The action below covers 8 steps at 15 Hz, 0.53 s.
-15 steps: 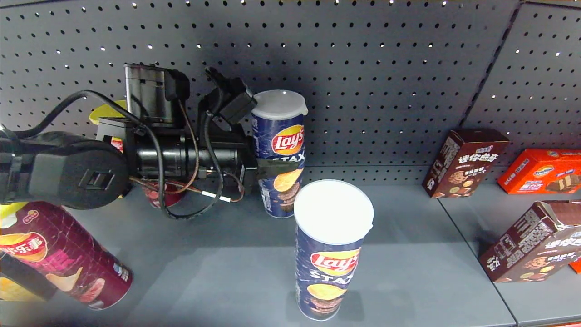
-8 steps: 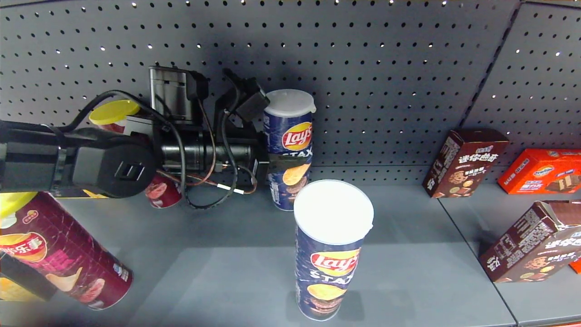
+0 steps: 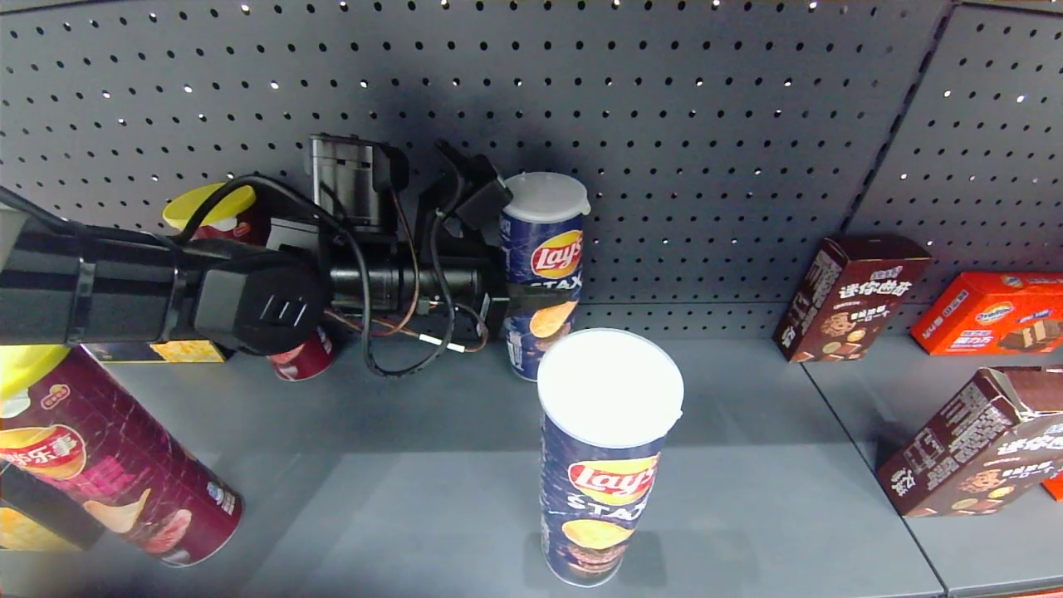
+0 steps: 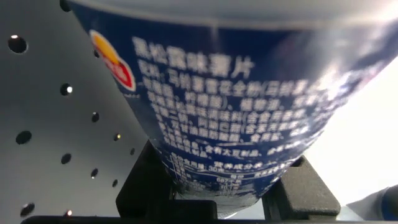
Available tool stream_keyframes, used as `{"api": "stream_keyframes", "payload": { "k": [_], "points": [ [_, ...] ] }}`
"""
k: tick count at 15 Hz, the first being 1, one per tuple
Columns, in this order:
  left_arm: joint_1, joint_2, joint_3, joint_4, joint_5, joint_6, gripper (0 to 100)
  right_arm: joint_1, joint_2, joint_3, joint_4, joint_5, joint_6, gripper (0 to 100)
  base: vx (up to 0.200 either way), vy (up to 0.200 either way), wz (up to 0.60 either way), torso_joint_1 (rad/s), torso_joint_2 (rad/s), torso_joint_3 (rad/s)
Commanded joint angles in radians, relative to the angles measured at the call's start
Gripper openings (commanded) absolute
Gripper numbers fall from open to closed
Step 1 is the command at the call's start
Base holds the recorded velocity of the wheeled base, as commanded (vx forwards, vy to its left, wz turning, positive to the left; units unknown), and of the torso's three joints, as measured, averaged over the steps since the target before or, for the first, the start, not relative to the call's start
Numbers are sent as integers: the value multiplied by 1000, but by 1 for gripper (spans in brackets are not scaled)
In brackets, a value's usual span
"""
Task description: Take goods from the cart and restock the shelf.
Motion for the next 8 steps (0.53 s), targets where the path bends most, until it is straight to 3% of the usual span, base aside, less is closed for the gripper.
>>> {"api": "stream_keyframes", "payload": {
  "k": [1, 8],
  "points": [
    [-1, 20, -10, -2, 0, 1, 0, 0, 2, 0, 0, 1, -1, 100, 0, 0, 0, 0, 0, 0],
    [-1, 55, -8, -22, 1, 18, 0, 0, 2, 0, 0, 1, -1, 100, 0, 0, 0, 0, 0, 0]
  ]
}}
